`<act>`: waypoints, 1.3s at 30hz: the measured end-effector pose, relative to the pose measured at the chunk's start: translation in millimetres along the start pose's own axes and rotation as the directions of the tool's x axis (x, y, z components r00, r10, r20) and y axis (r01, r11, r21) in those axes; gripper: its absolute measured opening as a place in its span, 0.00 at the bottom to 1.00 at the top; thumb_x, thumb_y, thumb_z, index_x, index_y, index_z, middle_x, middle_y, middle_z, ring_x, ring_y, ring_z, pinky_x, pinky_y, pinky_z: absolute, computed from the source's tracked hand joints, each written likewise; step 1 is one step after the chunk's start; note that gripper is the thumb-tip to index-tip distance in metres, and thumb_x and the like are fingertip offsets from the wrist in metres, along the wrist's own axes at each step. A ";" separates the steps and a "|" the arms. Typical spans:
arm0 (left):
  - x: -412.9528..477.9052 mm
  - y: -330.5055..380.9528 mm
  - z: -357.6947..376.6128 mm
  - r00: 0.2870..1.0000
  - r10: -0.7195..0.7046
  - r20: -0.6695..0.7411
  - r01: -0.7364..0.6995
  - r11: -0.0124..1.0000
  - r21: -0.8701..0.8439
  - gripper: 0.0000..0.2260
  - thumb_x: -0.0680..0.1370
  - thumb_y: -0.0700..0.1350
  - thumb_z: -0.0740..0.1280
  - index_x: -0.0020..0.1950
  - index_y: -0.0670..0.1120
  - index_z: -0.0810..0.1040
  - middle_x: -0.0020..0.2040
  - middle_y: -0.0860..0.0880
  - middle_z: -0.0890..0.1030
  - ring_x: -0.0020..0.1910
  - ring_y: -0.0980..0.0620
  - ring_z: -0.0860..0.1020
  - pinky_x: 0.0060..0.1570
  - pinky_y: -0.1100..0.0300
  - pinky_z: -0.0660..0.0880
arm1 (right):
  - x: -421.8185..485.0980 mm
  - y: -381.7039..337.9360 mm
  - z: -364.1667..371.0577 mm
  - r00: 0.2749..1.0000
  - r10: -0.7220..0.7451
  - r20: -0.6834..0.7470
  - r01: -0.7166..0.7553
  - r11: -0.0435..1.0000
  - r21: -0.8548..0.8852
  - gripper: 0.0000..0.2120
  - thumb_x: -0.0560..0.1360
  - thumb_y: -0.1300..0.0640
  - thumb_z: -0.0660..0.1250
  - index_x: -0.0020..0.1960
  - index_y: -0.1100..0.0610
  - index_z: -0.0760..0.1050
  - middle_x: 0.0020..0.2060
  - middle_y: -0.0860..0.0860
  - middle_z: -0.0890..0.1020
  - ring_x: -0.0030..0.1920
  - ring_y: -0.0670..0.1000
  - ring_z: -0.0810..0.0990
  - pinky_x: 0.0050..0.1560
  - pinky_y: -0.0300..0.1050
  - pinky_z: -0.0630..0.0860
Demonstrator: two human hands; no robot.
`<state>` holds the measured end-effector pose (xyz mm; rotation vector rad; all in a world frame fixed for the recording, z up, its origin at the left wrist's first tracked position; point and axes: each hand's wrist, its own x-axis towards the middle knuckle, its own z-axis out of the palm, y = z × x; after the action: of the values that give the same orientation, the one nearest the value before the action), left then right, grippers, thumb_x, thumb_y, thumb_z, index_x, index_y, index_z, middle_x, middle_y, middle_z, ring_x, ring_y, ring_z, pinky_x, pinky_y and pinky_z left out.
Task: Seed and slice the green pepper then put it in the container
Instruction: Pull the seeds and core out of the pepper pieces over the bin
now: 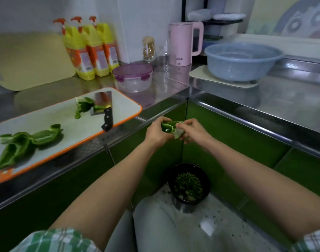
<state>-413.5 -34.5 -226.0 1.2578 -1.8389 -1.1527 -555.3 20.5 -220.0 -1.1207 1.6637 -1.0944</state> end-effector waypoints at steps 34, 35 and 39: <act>8.2 -38.0 61.1 0.977 -0.179 0.118 0.186 0.981 -0.049 0.05 0.80 0.46 0.64 0.54 0.47 0.77 0.52 0.44 0.82 0.51 0.46 0.81 0.53 0.45 0.80 | 36.8 69.6 3.4 0.973 0.205 -0.111 -0.231 0.911 -0.341 0.06 0.80 0.60 0.60 0.44 0.58 0.71 0.35 0.54 0.80 0.34 0.51 0.80 0.48 0.50 0.80; 9.0 -37.5 60.5 0.975 -0.191 0.109 0.198 0.979 -0.057 0.05 0.80 0.46 0.64 0.54 0.47 0.76 0.52 0.44 0.82 0.51 0.46 0.81 0.52 0.45 0.80 | 36.5 70.2 2.6 0.977 0.199 -0.081 -0.215 0.915 -0.341 0.06 0.80 0.61 0.59 0.45 0.59 0.71 0.35 0.55 0.80 0.36 0.52 0.80 0.49 0.51 0.79; 12.3 -36.9 56.9 0.962 -0.247 0.119 0.261 0.957 -0.128 0.08 0.81 0.44 0.64 0.58 0.44 0.75 0.55 0.43 0.80 0.53 0.46 0.81 0.51 0.48 0.81 | 35.8 71.3 -6.4 0.984 0.172 0.045 -0.147 0.930 -0.338 0.06 0.80 0.63 0.58 0.54 0.62 0.71 0.38 0.54 0.77 0.38 0.51 0.76 0.41 0.46 0.74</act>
<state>-451.7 -34.3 -283.3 1.4044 -1.6650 -1.4848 -586.8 3.5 -291.6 -1.1946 1.8912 -0.6743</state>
